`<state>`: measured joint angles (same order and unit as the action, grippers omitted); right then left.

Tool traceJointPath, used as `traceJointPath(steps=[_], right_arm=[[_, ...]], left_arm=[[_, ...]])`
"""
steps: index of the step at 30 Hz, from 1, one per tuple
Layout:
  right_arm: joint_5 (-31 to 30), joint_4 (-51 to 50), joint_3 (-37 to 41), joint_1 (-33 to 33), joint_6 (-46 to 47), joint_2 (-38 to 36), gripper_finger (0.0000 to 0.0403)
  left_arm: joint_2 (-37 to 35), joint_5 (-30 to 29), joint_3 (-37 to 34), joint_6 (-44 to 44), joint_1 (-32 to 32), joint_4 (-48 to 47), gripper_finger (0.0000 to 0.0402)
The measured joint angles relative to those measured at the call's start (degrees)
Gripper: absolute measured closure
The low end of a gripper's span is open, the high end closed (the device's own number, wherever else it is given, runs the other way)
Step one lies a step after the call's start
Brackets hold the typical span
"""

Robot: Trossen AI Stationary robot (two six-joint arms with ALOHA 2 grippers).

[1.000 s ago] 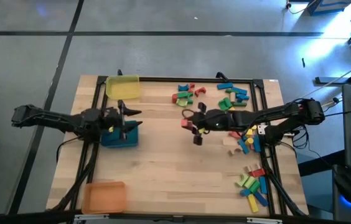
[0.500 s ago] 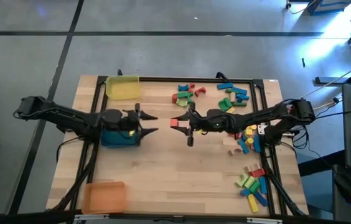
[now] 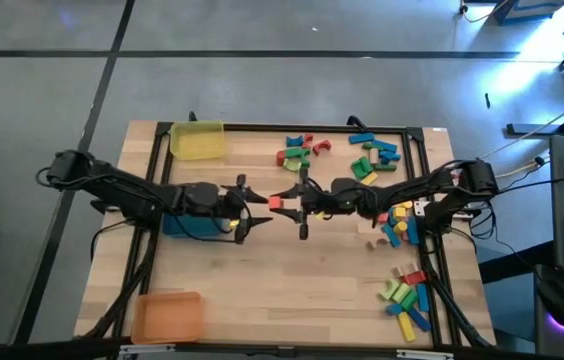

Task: Sort blocks by size
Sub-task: Put the orange arch block into the blue bin

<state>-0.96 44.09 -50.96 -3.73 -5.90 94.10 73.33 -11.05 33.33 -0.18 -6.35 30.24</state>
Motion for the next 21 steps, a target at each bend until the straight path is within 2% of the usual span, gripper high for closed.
traceJointPath(steps=[7, 14, 21], right_arm=[[0.4, 1.2, 0.0, -0.5, 0.9, 0.2, 0.0264], [1.6, 1.0, -0.1, -0.4, 1.2, 0.3, 0.0264], [2.5, 4.5, -0.1, -0.4, 0.1, 0.4, 0.0264]], left_arm=[[1.6, 0.0, 1.9, 0.6, 0.0, 0.7, 0.0188], [-0.9, -1.5, 2.0, 1.1, 0.1, 0.9, 0.0188], [0.5, 1.7, 2.0, 1.0, 0.1, 4.6, 0.0188]])
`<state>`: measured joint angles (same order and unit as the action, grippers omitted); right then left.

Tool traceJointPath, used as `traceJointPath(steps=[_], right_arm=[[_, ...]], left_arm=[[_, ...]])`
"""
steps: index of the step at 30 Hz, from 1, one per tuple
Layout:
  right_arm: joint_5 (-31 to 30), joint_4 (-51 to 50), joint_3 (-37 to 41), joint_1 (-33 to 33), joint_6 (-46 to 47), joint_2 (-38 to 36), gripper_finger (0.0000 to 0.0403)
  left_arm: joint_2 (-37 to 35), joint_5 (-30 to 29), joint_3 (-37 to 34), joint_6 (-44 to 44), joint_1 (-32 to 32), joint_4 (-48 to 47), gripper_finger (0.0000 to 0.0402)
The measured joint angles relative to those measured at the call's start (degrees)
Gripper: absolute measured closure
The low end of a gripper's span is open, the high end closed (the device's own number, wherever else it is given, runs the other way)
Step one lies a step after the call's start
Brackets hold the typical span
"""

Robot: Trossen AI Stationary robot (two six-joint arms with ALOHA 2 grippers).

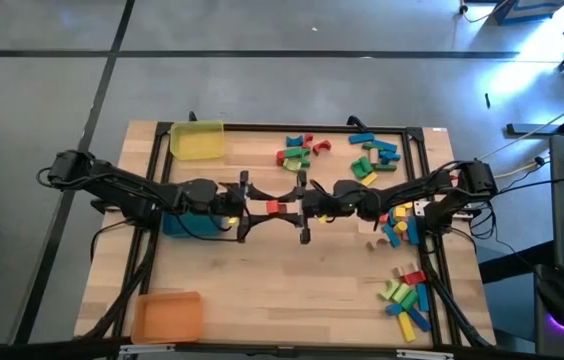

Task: Sort blocks by size
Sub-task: Put the orange arch block into the blue bin

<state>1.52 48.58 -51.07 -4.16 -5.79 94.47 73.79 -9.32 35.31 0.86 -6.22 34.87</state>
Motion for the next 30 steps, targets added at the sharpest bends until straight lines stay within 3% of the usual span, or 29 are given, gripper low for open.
traceJointPath(steps=[15, 24, 30], right_arm=[[0.6, 3.6, -1.0, 0.0, -0.1, 1.2, 0.0264], [1.1, 2.4, -2.9, 0.1, 0.5, 3.0, 0.0256], [1.7, 0.1, -3.0, 0.0, 3.8, 2.4, 0.0205]], left_arm=[[2.6, 0.2, 0.0, 2.3, 0.0, 5.3, 0.0191], [2.0, -0.2, 0.0, 4.0, -0.1, 2.5, 0.0277], [-1.8, 0.3, -0.1, 3.5, -0.2, -4.7, 0.0281]])
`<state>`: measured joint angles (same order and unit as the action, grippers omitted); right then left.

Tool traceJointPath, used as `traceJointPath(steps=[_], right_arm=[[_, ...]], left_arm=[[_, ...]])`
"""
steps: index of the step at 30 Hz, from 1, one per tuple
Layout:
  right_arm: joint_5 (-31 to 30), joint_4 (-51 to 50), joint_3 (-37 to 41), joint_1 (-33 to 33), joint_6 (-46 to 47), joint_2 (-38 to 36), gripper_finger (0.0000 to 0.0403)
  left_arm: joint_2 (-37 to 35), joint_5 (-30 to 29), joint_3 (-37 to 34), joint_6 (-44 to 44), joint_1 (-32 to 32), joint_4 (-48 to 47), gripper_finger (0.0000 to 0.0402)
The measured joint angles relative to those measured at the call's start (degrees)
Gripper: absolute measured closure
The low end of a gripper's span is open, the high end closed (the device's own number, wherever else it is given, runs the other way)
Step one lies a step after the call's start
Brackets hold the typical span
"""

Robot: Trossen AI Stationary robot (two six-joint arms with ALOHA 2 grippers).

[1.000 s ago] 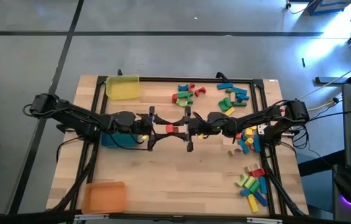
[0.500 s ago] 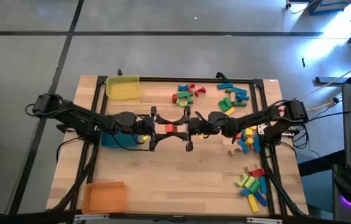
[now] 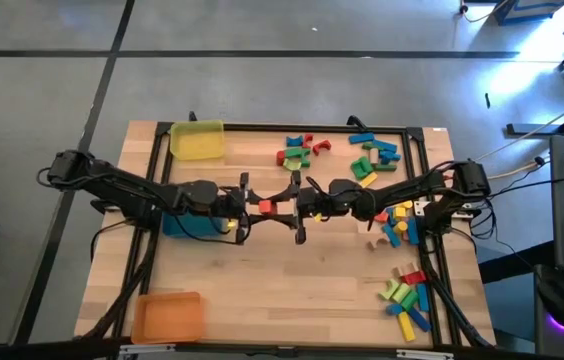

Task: Sort blocks by size
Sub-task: Put the orange arch block into the blue bin

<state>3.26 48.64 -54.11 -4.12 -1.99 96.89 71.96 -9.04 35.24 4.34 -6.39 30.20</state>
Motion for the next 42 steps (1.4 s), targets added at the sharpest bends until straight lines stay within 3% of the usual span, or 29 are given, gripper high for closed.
traceJointPath(steps=[7, 16, 26, 42], right_arm=[[0.9, -18.5, 0.0, -0.1, 0.9, -7.9, 0.0158], [-0.9, -45.4, 0.1, -0.1, 5.5, -12.9, 0.0149], [-6.0, -49.7, 2.5, 0.0, 9.8, -9.4, 0.0149], [-7.2, -50.2, 2.6, 0.0, 9.8, -7.8, 0.0149]], left_arm=[[-9.5, -2.2, 0.0, -4.9, 0.1, -20.0, 0.0271], [-20.8, -2.2, 0.1, -16.4, 0.2, -51.7, 0.0274], [-19.5, -2.1, 1.4, -29.0, 1.6, -80.3, 0.0273], [-7.6, 0.0, 1.4, -32.4, 2.1, -83.7, 0.0242]])
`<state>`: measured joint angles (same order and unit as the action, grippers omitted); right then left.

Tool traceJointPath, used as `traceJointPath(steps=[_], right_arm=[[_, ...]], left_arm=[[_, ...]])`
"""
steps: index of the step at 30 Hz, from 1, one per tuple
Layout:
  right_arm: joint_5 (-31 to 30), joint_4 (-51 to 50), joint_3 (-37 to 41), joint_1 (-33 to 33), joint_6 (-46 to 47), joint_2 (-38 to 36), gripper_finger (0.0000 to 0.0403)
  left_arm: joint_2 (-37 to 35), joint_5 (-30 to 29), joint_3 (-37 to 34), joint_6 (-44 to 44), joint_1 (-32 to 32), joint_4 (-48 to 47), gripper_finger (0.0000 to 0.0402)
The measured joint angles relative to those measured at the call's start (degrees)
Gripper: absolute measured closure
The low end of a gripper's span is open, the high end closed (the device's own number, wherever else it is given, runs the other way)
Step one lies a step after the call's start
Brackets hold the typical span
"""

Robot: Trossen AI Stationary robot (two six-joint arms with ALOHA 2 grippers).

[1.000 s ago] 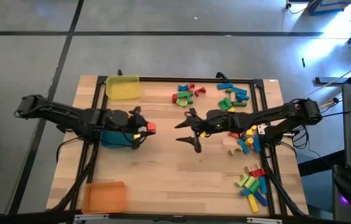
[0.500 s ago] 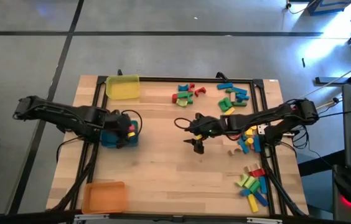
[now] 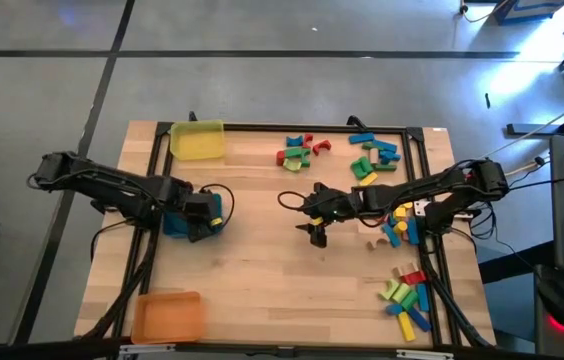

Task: Sort blocks by size
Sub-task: Put the orange arch block into the blue bin

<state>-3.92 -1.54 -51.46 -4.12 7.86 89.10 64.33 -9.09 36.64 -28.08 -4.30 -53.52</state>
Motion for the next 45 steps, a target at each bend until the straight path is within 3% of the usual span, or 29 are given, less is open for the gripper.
traceJointPath(steps=[9, 15, 22, 26, 37, 41, 45], right_arm=[[-0.6, 0.1, 0.0, 0.0, 0.0, 0.0, 0.0149], [-7.6, -0.5, 0.0, 0.0, 0.0, 0.0, 0.0149], [-14.1, -4.4, -0.2, 1.3, 0.0, -0.9, 0.0149], [-14.5, -13.0, -2.0, 2.0, 1.2, -2.0, 0.0149], [-13.4, -51.7, -7.4, 1.9, 11.4, -5.4, 0.0149], [-12.5, -60.8, -7.2, 1.9, 15.2, -5.8, 0.0149], [-9.7, -63.9, -5.3, 2.1, 16.4, -5.8, 0.0149]], left_arm=[[-0.8, 3.8, 3.1, 1.6, 3.0, -3.0, 0.02], [-4.2, 1.1, 7.3, 4.9, 3.0, -1.7, 0.02], [-8.6, -1.6, 7.5, 9.0, 2.9, 6.7, 0.0203], [-9.6, -1.7, 6.3, 12.1, 2.8, 13.6, 0.0204], [-9.1, -1.7, 0.2, 15.3, 2.8, 28.0, 0.0204], [-9.1, -1.7, 0.0, 15.6, 2.7, 29.1, 0.0204], [-9.1, -1.7, 0.0, 15.5, 2.7, 29.0, 0.0204]])
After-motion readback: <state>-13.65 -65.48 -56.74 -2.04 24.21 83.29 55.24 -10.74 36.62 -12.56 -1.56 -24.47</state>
